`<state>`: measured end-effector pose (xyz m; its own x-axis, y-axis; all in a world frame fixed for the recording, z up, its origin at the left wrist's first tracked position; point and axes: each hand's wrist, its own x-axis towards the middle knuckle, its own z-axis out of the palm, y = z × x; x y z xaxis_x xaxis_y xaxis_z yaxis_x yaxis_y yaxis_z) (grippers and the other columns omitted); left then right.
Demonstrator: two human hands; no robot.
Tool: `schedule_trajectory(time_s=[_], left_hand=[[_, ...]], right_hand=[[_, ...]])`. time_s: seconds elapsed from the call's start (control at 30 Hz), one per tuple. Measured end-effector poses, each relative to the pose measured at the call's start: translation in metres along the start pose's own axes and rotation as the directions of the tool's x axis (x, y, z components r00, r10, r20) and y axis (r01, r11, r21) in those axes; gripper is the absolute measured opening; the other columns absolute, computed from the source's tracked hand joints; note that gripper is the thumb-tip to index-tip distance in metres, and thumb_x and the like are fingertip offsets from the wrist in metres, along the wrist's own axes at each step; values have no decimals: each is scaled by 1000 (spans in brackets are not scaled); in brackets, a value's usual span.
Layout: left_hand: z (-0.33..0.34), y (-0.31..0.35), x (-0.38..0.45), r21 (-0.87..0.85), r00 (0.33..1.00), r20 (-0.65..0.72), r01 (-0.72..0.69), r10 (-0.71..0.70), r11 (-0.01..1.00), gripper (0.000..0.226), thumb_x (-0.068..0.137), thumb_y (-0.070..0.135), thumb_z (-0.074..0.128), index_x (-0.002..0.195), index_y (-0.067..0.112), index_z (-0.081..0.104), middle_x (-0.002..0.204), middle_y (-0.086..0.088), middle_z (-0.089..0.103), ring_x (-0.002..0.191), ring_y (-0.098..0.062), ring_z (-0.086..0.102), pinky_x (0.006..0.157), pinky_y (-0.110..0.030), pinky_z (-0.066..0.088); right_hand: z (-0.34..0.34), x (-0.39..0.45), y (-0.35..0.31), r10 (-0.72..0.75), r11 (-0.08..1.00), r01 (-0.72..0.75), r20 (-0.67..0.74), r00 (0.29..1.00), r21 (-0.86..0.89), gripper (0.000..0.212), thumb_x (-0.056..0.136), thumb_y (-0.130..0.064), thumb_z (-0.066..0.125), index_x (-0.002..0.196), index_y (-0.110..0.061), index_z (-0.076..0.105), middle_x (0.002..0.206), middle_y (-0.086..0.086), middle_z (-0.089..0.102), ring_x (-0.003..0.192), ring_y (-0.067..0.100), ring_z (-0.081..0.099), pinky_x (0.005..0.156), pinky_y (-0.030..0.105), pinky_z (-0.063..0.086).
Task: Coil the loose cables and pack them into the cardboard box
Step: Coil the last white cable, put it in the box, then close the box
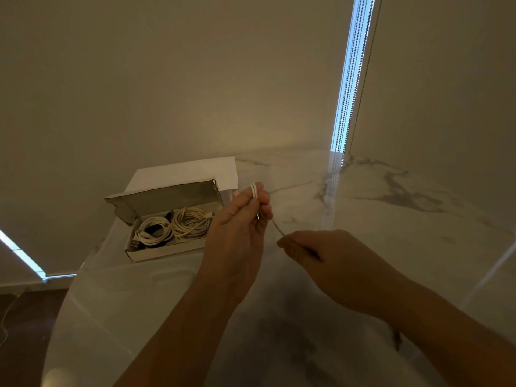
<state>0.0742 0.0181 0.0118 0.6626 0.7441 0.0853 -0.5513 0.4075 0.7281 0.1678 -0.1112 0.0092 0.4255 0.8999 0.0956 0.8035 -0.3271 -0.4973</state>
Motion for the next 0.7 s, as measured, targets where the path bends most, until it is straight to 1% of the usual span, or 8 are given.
schedule_trajectory(time_s=[0.1, 0.2, 0.27, 0.33, 0.4, 0.47, 0.57, 0.7], left_hand=[[-4, 2, 6, 41, 997, -44, -66, 68, 997, 24, 100, -3, 45, 115, -6, 63, 89, -7, 66, 78, -10, 61, 76, -18, 55], [-9, 0, 8, 284, 989, -27, -130, 143, 950, 23, 102, 0, 45, 106, 3, 67, 86, -2, 66, 78, -8, 62, 80, -21, 54], [-10, -4, 5, 566, 981, 57, -185, 185, 804, 26, 105, 7, 44, 98, 12, 68, 88, 0, 67, 82, -8, 63, 83, -24, 53], [-8, -5, 0, 748, 976, 156, -217, 152, 627, 28, 106, 11, 42, 93, 15, 66, 86, 1, 66, 80, 0, 63, 78, -17, 51], [-8, -6, -4, 824, 975, 215, -214, 60, 524, 30, 105, 8, 42, 92, 15, 67, 84, 1, 66, 76, 5, 62, 75, -12, 50], [-9, -9, -5, 861, 969, 245, -199, -40, 467, 28, 104, 8, 42, 104, 8, 70, 88, -8, 69, 78, -5, 64, 79, -22, 54], [-7, -7, -8, 885, 965, 220, -137, -140, 445, 30, 105, 9, 38, 111, 8, 68, 79, -1, 64, 67, -1, 58, 67, -13, 49], [0, -3, -5, 856, 952, 163, -6, -258, 517, 32, 104, 5, 34, 107, 2, 66, 69, 0, 55, 62, -8, 49, 54, -9, 41]], right_hand=[[0, -9, -12, -75, 997, 77, 54, 996, -30, 38, 103, -47, 35, 127, -34, 60, 99, -8, 71, 78, 5, 62, 80, 20, 51], [-4, -13, -20, -146, 985, 151, 57, 988, -89, 37, 103, -43, 37, 137, -37, 50, 113, -11, 67, 90, 6, 61, 86, 22, 50], [-9, -16, -22, -196, 972, 200, 48, 980, -124, 31, 102, -40, 39, 129, -36, 53, 106, -11, 66, 86, 6, 59, 81, 22, 49], [-16, -17, -20, -246, 954, 246, 20, 969, -172, 18, 99, -39, 42, 109, -35, 57, 87, -12, 62, 72, 4, 54, 66, 19, 41], [-25, -16, -16, -283, 929, 268, -24, 959, -255, 10, 98, -39, 44, 88, -37, 48, 70, -17, 50, 60, 2, 47, 57, 14, 29], [-33, -15, -10, -317, 906, 274, -86, 945, -323, 12, 96, -41, 42, 84, -42, 42, 67, -22, 46, 55, -1, 45, 53, 12, 28], [-38, -11, 2, -370, 878, 289, -160, 915, -381, 20, 96, -43, 41, 94, -34, 60, 81, -17, 61, 60, 4, 54, 53, 10, 30], [-48, -5, 14, -382, 880, 258, -272, 883, -400, 16, 96, -38, 53, 94, -28, 66, 85, -12, 64, 72, 12, 59, 60, 11, 29]])
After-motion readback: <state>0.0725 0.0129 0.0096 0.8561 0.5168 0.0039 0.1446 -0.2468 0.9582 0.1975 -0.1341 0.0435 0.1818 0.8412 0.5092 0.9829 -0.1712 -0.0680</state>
